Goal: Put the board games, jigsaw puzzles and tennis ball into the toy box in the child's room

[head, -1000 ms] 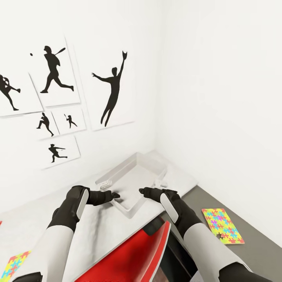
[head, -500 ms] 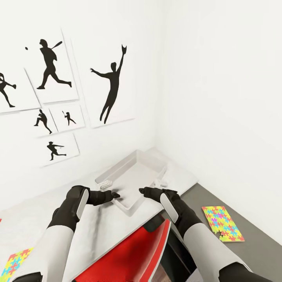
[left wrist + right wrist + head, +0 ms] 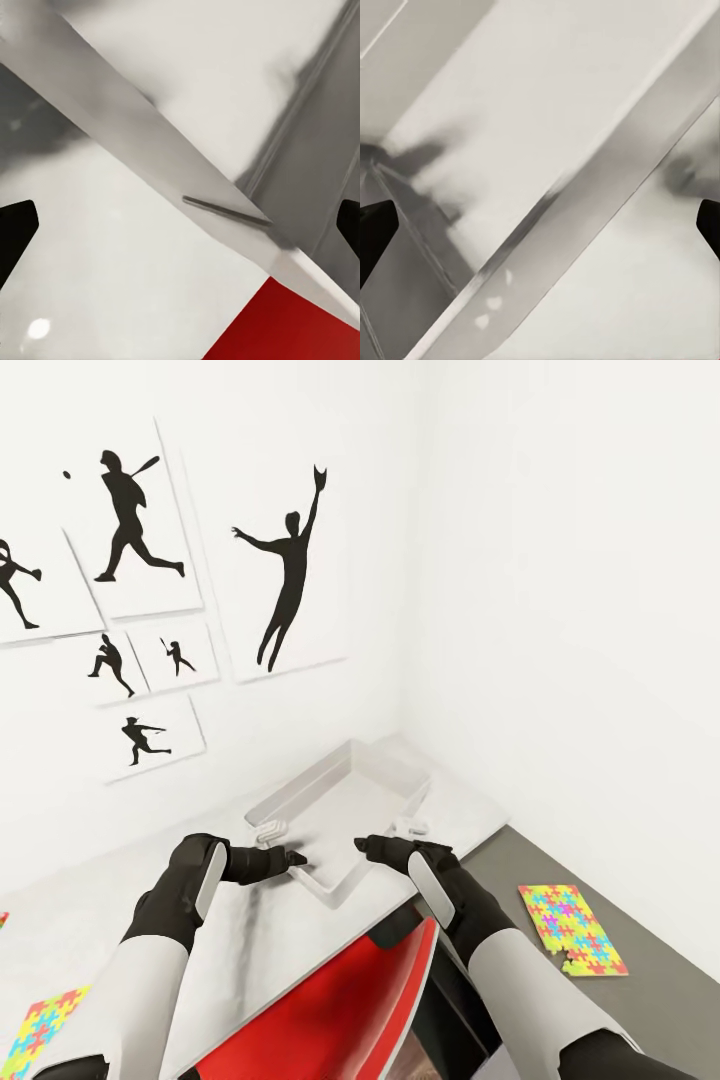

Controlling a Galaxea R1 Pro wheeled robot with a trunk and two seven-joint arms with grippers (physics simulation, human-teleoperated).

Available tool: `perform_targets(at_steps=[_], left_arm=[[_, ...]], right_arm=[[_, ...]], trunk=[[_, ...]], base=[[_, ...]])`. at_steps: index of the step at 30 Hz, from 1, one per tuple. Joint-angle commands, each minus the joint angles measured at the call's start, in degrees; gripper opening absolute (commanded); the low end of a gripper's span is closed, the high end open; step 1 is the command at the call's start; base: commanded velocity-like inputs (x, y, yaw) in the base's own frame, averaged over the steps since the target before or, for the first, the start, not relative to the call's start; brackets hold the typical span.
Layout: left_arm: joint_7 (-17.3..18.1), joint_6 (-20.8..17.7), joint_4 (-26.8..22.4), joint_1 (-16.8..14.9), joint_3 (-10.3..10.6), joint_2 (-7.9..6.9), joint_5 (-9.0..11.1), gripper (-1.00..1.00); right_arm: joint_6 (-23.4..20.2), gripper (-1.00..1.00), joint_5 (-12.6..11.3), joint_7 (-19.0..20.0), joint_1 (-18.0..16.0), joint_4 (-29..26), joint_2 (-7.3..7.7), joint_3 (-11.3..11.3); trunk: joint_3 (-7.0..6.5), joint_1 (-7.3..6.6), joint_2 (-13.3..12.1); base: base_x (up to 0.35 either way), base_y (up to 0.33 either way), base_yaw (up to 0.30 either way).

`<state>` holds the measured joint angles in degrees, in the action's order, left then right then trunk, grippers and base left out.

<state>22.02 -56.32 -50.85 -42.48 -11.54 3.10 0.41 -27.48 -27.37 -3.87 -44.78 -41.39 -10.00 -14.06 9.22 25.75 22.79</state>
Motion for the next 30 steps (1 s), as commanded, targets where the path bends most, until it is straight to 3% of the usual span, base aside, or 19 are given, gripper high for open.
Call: perform_targets(at_steps=[1, 30], left_arm=[[0.1, -0.4, 0.0, -0.1, -0.2, 0.03, 0.0, 1.0], [0.1, -0.4, -0.1, -0.1, -0.2, 0.02, 0.0, 1.0]], right_arm=[[-0.2, 1.0, -0.5, -0.4, 0.0, -0.1, 0.0, -0.1], [0.9, 1.0, -0.5, -0.3, 0.0, 0.0, 0.0, -1.2]], trunk=[[0.13, 0.04, 0.1], [1.67, 0.04, 0.1]], base=[[0.0, 0.0, 0.003], [0.0, 0.0, 0.041]])
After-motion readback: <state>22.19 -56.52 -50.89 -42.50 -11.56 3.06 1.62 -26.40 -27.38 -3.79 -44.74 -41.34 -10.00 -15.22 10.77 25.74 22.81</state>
